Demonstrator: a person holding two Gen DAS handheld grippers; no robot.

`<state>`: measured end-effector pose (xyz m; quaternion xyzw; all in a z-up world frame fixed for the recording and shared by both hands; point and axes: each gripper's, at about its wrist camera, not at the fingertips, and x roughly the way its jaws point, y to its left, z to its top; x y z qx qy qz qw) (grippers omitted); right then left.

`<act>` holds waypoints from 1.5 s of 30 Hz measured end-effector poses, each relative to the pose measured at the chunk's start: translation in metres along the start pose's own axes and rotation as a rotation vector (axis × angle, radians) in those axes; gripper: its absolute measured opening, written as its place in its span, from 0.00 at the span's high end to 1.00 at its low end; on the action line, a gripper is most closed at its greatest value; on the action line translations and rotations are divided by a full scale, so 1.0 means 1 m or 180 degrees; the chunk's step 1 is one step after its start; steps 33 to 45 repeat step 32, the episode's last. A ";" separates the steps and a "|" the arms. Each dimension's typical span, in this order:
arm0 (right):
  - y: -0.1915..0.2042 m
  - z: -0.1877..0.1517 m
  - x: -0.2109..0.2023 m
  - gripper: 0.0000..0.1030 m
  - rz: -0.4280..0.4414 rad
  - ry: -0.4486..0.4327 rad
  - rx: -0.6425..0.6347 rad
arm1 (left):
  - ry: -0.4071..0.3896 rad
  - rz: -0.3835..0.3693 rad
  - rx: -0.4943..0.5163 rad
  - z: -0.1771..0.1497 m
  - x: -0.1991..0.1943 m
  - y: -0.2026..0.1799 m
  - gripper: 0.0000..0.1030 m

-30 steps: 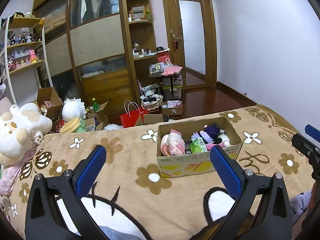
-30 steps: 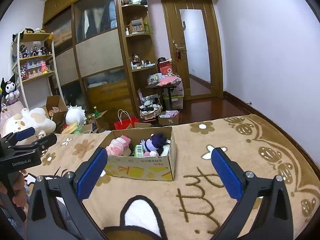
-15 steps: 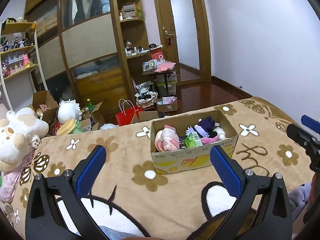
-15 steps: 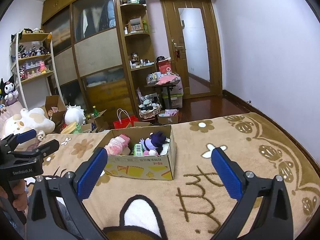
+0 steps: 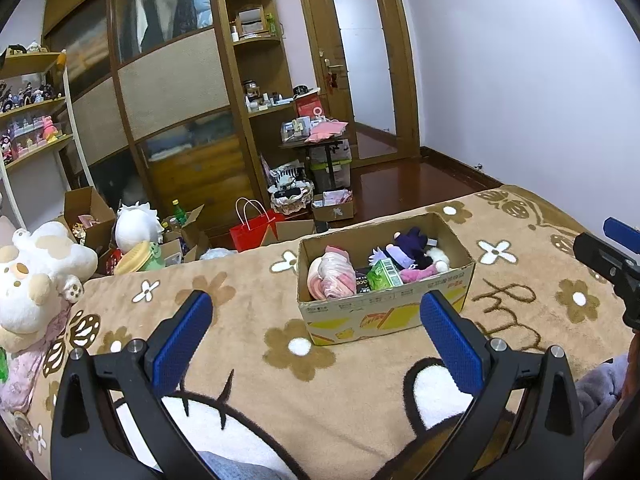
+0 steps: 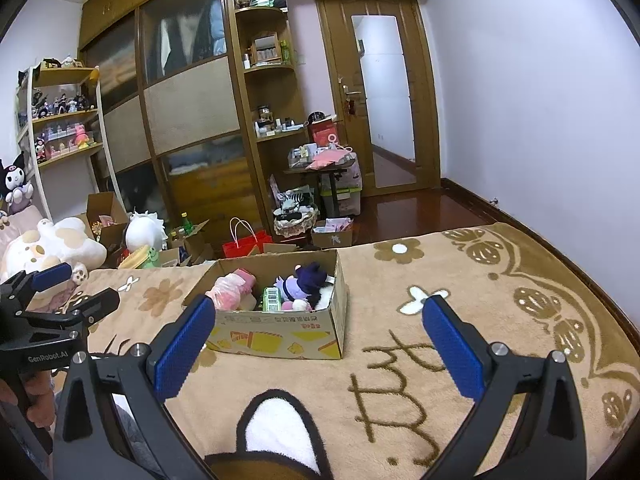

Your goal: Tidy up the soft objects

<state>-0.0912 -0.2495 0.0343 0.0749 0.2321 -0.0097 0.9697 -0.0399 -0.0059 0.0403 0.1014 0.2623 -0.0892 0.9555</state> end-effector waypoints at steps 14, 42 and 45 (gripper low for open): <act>-0.002 0.001 0.001 0.00 0.0000 -0.0002 0.0013 | 0.0002 -0.0005 0.0009 0.000 0.000 0.001 0.00; -0.005 0.003 0.001 0.00 -0.0003 0.0000 0.0017 | 0.0003 0.0017 -0.0003 0.001 0.001 0.001 0.00; -0.005 0.003 0.001 0.00 -0.0003 0.0000 0.0017 | 0.0003 0.0017 -0.0003 0.001 0.001 0.001 0.00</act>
